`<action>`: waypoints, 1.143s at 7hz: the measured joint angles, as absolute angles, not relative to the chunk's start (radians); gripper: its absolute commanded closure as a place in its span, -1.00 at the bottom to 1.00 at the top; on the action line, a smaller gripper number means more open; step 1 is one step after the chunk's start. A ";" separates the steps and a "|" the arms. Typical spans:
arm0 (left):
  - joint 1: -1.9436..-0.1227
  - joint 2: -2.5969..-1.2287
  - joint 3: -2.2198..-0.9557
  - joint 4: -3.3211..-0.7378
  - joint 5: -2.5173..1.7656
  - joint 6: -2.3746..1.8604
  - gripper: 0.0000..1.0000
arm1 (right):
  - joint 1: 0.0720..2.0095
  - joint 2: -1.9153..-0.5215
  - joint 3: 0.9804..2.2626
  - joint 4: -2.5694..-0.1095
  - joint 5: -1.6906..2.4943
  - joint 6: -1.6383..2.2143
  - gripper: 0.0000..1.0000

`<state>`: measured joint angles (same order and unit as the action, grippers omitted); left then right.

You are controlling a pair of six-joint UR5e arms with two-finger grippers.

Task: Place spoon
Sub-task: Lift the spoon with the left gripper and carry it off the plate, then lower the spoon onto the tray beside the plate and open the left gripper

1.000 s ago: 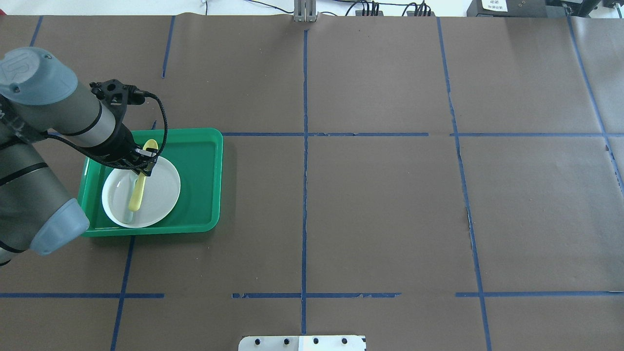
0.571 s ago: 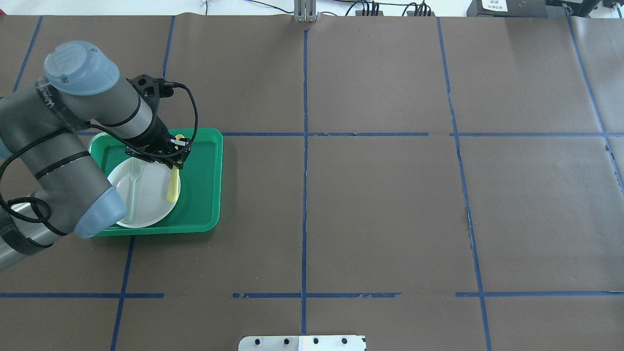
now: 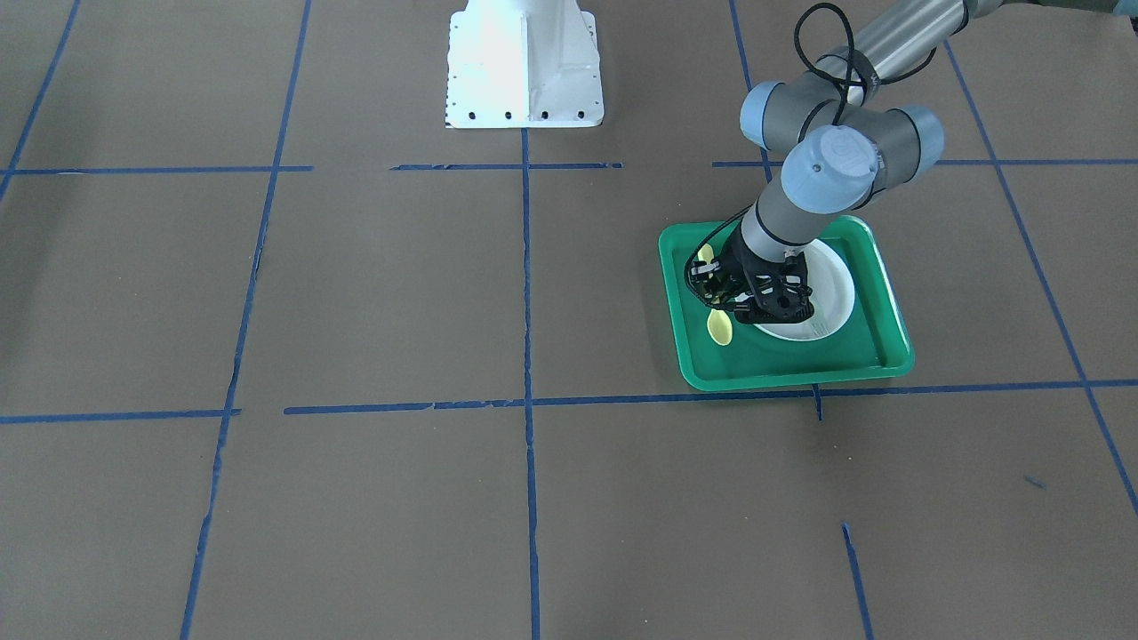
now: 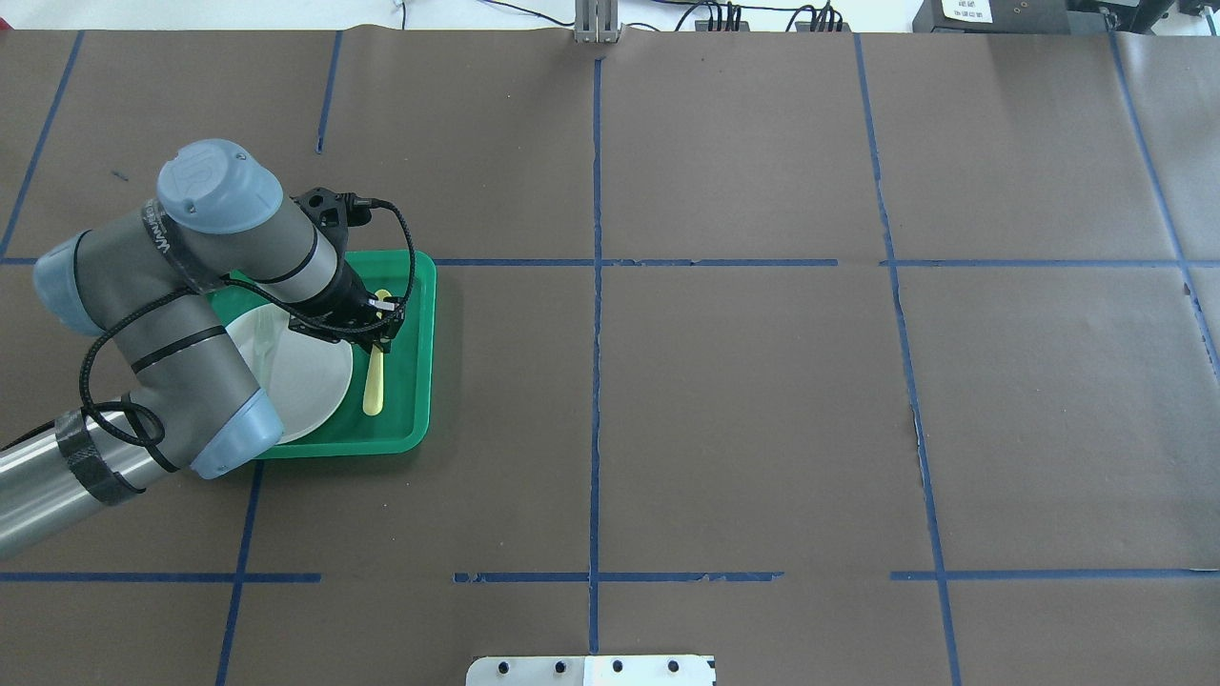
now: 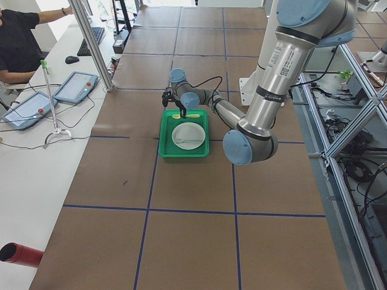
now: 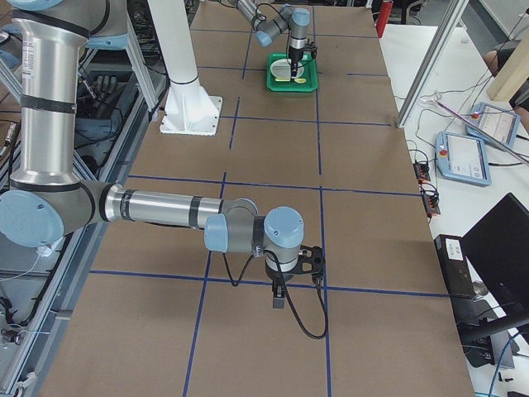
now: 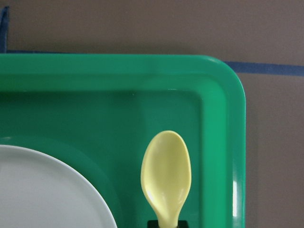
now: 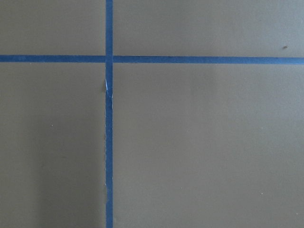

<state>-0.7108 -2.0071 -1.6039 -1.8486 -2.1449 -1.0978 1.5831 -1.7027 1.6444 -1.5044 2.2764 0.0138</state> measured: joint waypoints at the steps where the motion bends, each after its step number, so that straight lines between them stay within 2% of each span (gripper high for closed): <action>1: -0.707 -2.007 -1.599 -1.852 -2.145 -1.096 -0.07 | 1.583 -1.703 1.644 -1.505 2.276 0.014 -1.00; 2: -0.706 -2.007 -1.598 -1.853 -2.144 -1.093 -0.32 | 1.583 -1.703 1.644 -1.505 2.276 0.014 -1.00; 3: -0.706 -2.006 -1.598 -1.853 -2.144 -1.091 -0.46 | 1.583 -1.703 1.644 -1.505 2.276 0.014 -1.00; 4: -0.706 -2.005 -1.601 -1.852 -2.143 -1.090 -0.46 | 1.583 -1.703 1.644 -1.505 2.276 0.014 -1.00; 5: -0.707 -2.003 -1.617 -1.848 -2.143 -1.089 -0.55 | 1.583 -1.703 1.644 -1.505 2.276 0.013 -1.00; 6: -0.718 -2.000 -1.648 -1.839 -2.144 -1.088 -1.00 | 1.583 -1.703 1.644 -1.505 2.276 0.013 -1.00; 8: -0.779 -1.991 -1.738 -1.778 -2.146 -1.071 -1.00 | 1.583 -1.703 1.644 -1.504 2.276 0.013 -1.00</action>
<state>-0.7794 -1.9909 -1.7376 -1.7782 -2.1461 -1.0711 1.5831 -1.7027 1.6444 -1.5045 2.2764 0.0134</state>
